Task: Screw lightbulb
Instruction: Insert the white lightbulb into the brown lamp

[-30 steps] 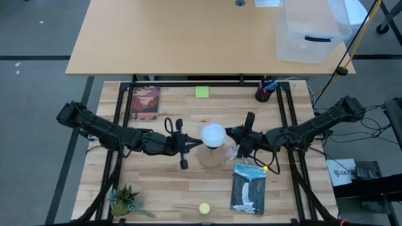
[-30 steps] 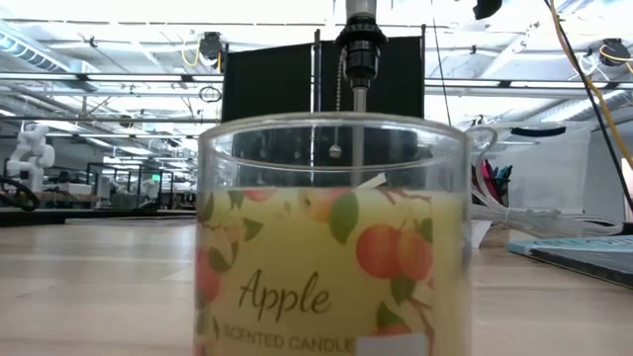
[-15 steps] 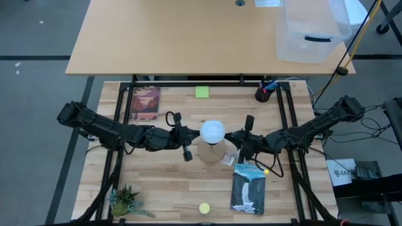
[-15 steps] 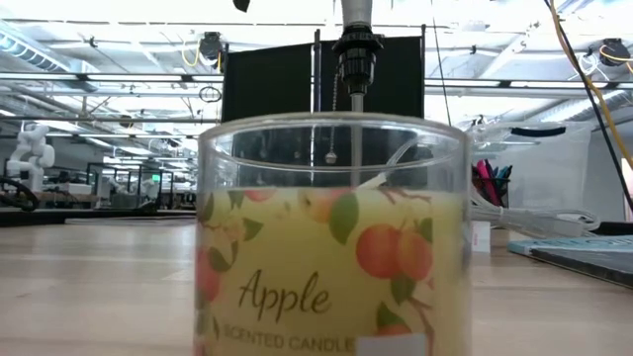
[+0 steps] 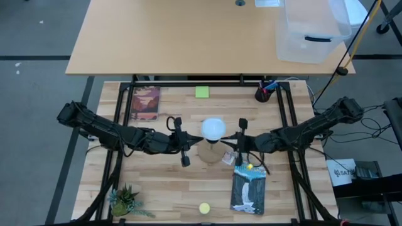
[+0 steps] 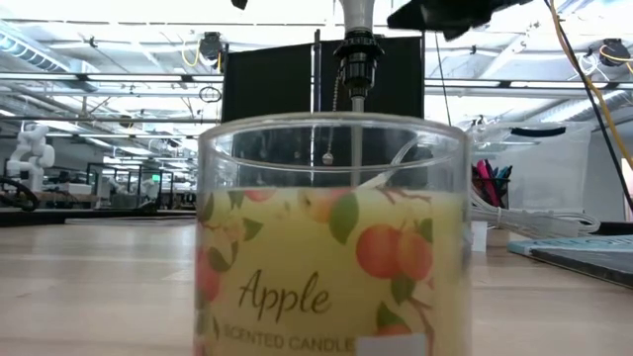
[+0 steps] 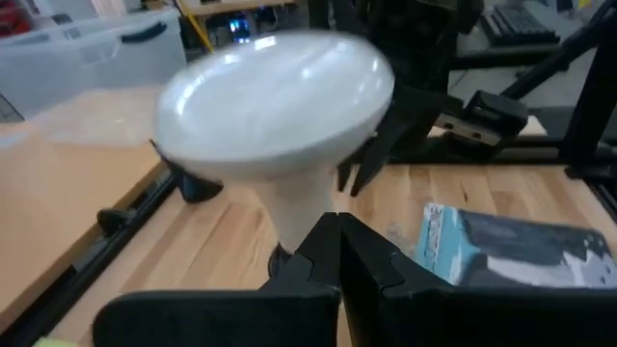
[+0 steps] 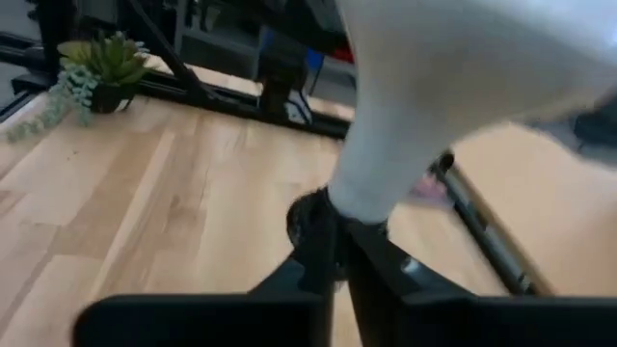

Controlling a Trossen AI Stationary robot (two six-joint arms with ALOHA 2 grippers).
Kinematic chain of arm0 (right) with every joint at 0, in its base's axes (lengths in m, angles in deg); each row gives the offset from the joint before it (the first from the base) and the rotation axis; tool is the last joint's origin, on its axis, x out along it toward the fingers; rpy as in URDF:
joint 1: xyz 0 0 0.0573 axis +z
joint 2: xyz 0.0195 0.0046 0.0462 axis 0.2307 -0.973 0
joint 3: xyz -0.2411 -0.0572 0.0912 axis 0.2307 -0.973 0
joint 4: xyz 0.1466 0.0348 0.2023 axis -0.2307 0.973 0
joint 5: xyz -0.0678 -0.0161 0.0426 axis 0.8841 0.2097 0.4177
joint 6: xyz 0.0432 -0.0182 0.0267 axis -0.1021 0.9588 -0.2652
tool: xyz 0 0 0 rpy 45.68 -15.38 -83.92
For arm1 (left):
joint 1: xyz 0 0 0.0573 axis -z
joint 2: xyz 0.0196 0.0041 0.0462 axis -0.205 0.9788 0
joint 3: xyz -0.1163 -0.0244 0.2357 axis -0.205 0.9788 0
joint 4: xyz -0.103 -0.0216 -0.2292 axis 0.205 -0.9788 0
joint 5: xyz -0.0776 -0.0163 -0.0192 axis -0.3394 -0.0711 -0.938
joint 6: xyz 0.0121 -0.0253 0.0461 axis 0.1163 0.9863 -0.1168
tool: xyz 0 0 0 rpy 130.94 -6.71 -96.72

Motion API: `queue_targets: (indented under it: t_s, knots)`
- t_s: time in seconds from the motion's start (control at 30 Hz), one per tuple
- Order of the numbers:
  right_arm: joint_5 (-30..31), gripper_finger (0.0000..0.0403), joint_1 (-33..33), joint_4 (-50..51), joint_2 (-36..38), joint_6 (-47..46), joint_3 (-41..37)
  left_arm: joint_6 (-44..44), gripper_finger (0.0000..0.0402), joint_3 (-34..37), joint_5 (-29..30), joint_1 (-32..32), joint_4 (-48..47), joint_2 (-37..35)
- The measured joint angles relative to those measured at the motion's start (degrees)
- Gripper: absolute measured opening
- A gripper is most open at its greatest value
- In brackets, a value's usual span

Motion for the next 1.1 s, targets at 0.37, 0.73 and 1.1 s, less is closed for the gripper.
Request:
queue_targets:
  t_s: [0.37,0.73,1.1]
  knots:
    - [-1.11,0.0224,-2.02,-5.55,-5.37,-8.57,0.0,3.26,0.0,0.0,-0.03,1.39,-4.34,0.0]
    - [-0.94,0.0279,-1.47,-2.72,0.68,-6.17,0.0,-0.11,0.0,0.02,0.85,3.17,-3.25,-1.12]
    - [9.7,0.0163,-1.47,-2.25,7.9,8.98,0.0,-5.49,0.0,0.0,3.06,2.83,2.86,-4.4]
